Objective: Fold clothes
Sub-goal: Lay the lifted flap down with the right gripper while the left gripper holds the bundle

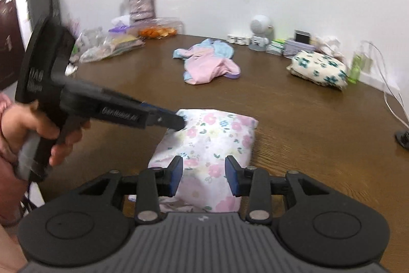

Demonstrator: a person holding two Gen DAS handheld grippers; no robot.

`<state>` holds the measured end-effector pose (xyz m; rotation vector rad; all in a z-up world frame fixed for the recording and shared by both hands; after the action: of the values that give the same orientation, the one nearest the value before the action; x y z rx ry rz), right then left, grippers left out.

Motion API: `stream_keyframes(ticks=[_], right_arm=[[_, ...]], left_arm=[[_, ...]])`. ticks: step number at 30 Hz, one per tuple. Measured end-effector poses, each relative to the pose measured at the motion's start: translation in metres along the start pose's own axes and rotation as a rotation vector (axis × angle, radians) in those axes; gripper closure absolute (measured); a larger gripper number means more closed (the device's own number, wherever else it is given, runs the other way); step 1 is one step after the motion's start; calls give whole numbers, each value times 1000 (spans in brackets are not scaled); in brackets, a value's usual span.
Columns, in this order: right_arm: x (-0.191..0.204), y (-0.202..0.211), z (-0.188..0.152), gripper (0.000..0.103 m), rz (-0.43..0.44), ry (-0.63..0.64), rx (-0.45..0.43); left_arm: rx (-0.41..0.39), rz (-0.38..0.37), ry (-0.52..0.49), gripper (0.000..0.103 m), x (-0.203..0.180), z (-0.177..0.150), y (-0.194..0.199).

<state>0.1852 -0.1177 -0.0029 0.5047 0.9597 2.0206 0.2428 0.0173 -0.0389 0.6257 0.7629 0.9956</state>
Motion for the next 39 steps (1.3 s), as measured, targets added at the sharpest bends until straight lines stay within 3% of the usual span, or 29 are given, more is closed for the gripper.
stream_keyframes(ticks=[13,19,21,25,33,39], right_arm=[[38,-46,-7,66,-151,194,4],[39,-13,1,60,-59,179,-95],[44,-19,0,62,-47,219,-75],[56,-37,-3,90,-33,310,-17],[62,-51,-8,90,-33,341,6],[60,-24,-7,88,24,347,-59]], left_arm=[[18,21,2,86,11,11,-16],[-26,5,-44,87,2,15,8],[-34,-16,-83,87,-7,17,14],[19,-17,-146,88,-19,21,-5],[92,-34,-149,91,-13,23,-41],[42,-76,-274,91,-35,45,-4]])
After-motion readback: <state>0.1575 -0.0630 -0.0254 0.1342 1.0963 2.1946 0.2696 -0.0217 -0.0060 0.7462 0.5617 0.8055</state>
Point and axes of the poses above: each gripper's, at about its wrist camera, not at the fingertips, and y roughly against the way its jaws point, x to its left, z to its top, the point moved 7 cm from there along -y, roughly the way its jaws point, and after that the axes turned 14 degrees about x, right-handed, at the moved point
